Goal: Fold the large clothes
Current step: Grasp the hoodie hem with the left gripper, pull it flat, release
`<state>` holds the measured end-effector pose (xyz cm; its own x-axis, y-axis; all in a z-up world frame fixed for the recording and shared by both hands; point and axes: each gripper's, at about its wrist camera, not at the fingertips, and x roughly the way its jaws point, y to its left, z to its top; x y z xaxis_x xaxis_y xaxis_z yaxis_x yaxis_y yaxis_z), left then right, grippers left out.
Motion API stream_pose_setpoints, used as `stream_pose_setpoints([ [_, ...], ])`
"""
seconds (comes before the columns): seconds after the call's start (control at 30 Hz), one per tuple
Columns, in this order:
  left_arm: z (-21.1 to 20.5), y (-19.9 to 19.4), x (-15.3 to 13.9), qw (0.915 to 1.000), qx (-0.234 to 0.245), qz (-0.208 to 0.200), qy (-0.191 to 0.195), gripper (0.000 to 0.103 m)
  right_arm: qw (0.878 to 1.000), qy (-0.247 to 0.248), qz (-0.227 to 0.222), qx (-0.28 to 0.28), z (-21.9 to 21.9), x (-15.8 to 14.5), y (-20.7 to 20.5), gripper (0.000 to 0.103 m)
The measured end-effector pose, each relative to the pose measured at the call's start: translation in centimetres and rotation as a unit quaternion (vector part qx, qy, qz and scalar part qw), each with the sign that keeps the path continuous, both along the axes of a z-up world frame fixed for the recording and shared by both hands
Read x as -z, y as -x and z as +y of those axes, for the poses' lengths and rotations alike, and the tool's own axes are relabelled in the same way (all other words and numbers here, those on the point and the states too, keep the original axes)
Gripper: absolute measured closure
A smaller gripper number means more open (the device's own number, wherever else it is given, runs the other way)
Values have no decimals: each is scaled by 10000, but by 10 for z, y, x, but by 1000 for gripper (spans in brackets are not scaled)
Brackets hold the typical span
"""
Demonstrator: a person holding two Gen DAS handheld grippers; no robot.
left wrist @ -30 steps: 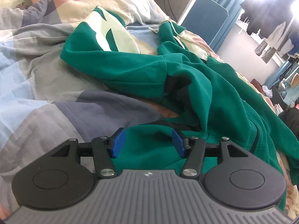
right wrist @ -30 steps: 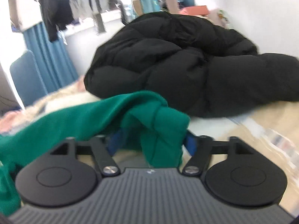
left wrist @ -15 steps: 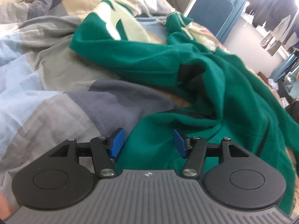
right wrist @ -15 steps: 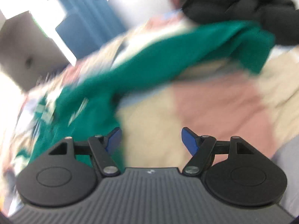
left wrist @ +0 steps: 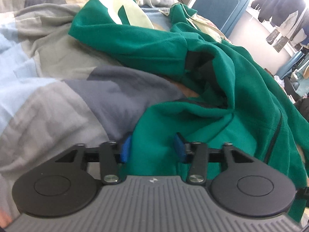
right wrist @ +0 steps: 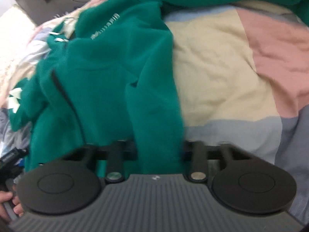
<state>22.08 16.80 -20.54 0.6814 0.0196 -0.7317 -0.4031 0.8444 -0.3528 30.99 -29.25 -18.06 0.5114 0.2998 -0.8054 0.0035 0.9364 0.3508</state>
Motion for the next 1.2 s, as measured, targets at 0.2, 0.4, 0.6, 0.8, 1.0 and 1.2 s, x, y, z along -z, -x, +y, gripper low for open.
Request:
stream_pose_setpoints([
  [0.2,-9,21,-22,9979,441,-278,379,97,9947,-71,-1019,67,-21,-48,21,92],
  [0.4,-43,58,-50,9842,1100,-496,1294,98,9883,-14,-1315,771,-57,-68,32,93],
  [0.6,-79,70,-33,9801,1333,340,1428,98,9924,205,-352,1165,-64,-29,21,92],
  [0.8,-78,61,-32,9840,1151,461,1277,96,9913,300,-530,1165,-59,-33,26,83],
  [1.0,-37,48,-58,9835,660,540,1594,38,9856,184,-1016,1341,-61,-41,33,33],
  [1.2,26,24,-112,9904,-28,-3,1385,33,9762,-38,-1769,1256,-52,-56,36,33],
])
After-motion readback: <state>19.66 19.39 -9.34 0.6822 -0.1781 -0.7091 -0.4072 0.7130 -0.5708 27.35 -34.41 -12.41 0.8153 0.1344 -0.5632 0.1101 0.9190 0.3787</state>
